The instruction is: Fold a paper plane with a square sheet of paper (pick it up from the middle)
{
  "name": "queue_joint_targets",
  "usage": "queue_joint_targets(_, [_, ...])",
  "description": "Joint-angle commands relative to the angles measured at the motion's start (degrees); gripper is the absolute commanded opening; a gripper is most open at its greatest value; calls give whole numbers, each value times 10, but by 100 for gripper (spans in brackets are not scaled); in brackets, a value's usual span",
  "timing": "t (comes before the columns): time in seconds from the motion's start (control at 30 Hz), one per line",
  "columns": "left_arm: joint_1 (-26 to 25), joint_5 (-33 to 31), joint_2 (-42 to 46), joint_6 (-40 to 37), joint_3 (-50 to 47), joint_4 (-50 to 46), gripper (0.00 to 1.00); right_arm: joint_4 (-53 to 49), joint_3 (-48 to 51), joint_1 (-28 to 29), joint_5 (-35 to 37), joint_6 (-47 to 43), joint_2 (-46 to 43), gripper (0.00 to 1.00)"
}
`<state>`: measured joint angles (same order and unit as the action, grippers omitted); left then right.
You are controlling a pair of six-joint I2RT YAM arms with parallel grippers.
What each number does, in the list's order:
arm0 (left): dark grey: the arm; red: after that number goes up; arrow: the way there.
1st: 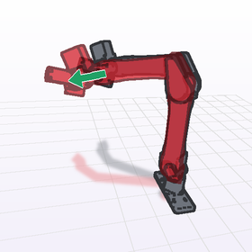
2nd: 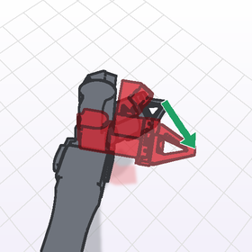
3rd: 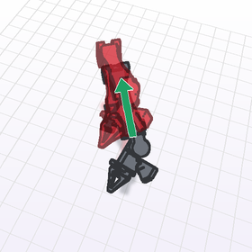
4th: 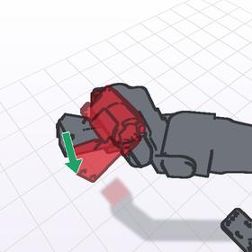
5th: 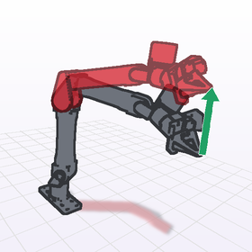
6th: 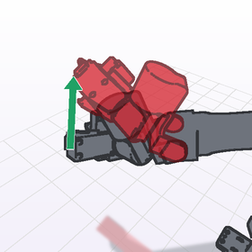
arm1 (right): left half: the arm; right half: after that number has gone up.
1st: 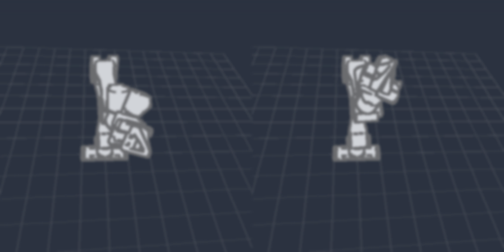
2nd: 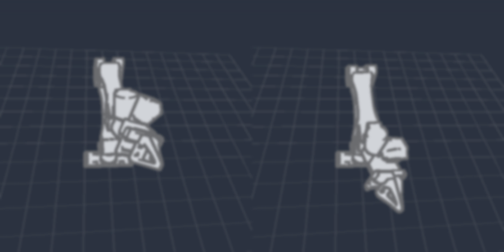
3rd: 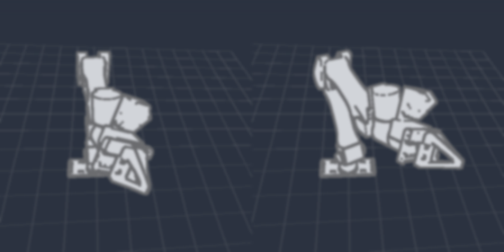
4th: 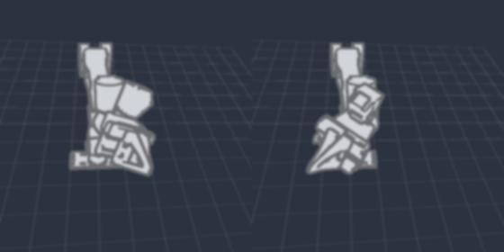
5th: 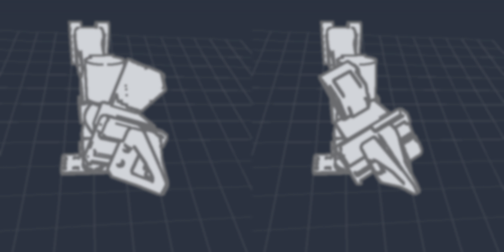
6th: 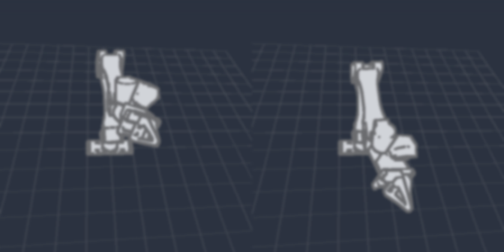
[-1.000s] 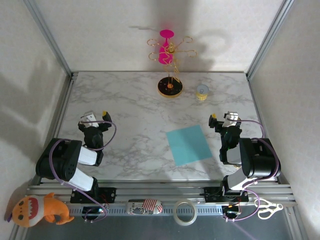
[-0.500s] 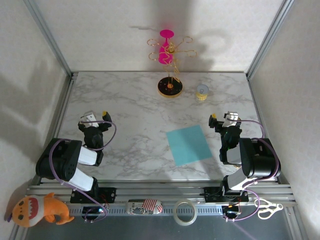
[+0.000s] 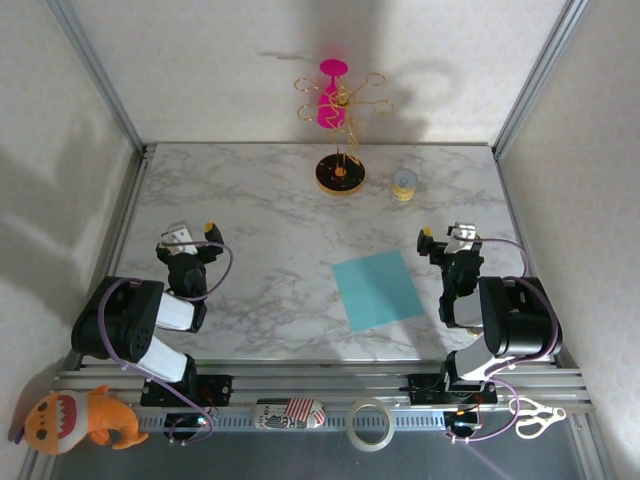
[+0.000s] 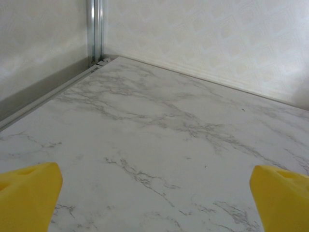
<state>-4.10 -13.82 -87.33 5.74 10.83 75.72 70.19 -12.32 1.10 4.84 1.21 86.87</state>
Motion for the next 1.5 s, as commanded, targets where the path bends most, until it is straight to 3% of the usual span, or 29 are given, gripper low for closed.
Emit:
queue_joint_targets(0.0, [-6,-38,52,2,3,-32,99,-62,-40,-2,-16,-4,-44,99])
queue_joint_targets(0.13, [-7,-55,127,10,27,-135,99,-185,-79,2,10,26,-103,99])
queue_joint_targets(0.3, [-8,-53,217,98,85,-301,99,-433,-181,2,8,153,-154,99])
queue_joint_targets(0.5, [-9,18,271,284,162,-500,99,-663,-298,3,-140,221,-114,99])
queue_joint_targets(0.67, [-8,52,282,321,168,-533,99,-779,-320,40,-199,243,-97,97])
queue_joint_targets(0.83, [-8,60,284,314,164,-522,99,-833,-292,127,-185,290,-99,94])
queue_joint_targets(0.97, [-8,94,267,298,178,-514,99,-813,-250,172,-168,365,-104,93])
queue_joint_targets(1.47, [-8,102,232,301,198,-516,99,-722,-233,217,-138,446,2,94])
